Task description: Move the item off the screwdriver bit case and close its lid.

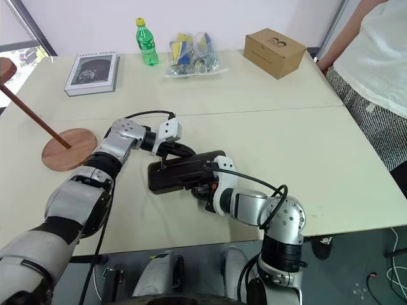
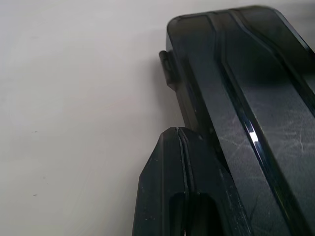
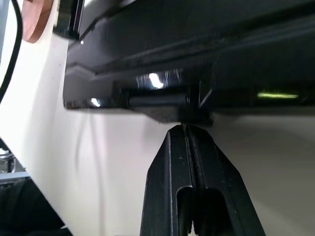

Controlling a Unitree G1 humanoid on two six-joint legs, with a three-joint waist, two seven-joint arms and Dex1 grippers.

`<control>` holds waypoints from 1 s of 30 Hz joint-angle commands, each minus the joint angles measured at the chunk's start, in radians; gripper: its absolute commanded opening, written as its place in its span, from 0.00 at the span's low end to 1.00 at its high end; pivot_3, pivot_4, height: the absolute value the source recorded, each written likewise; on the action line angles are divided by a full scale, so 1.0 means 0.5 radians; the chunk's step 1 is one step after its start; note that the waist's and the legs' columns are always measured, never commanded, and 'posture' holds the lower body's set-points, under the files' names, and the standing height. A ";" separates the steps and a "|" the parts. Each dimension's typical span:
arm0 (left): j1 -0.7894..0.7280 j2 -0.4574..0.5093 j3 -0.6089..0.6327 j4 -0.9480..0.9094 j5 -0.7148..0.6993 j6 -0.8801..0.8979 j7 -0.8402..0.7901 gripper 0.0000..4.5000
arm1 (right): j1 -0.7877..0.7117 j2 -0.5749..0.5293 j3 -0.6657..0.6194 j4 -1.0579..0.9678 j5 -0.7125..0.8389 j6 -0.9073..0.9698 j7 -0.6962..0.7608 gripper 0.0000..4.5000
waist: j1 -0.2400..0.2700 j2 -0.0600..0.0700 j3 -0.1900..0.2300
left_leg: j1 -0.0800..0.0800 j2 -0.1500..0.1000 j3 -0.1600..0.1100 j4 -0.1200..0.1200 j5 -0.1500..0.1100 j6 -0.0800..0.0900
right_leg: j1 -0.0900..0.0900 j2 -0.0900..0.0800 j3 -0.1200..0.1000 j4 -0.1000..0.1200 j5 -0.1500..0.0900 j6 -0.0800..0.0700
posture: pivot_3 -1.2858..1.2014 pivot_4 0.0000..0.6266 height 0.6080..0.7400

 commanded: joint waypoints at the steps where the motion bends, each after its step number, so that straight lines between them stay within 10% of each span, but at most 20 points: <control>1: 0.031 0.001 -0.035 -0.076 0.035 -0.079 -0.041 0.00 | -0.043 0.072 -0.024 -0.004 -0.038 0.013 0.020 0.01 | -0.001 0.000 0.000 | 0.000 0.000 0.000 0.000 0.000 0.000 | 0.000 0.000 0.000 0.000 0.000 0.000 | 0.52 0.24 1.00; 30: 0.338 0.050 -0.188 -0.363 0.159 -0.253 -0.106 0.00 | -0.171 0.191 -0.031 -0.002 -0.329 0.013 0.181 0.01 | -0.044 0.001 -0.005 | 0.005 0.002 0.001 -0.001 0.000 0.000 | 0.002 0.001 0.001 0.001 0.000 0.000 | 0.52 0.24 1.00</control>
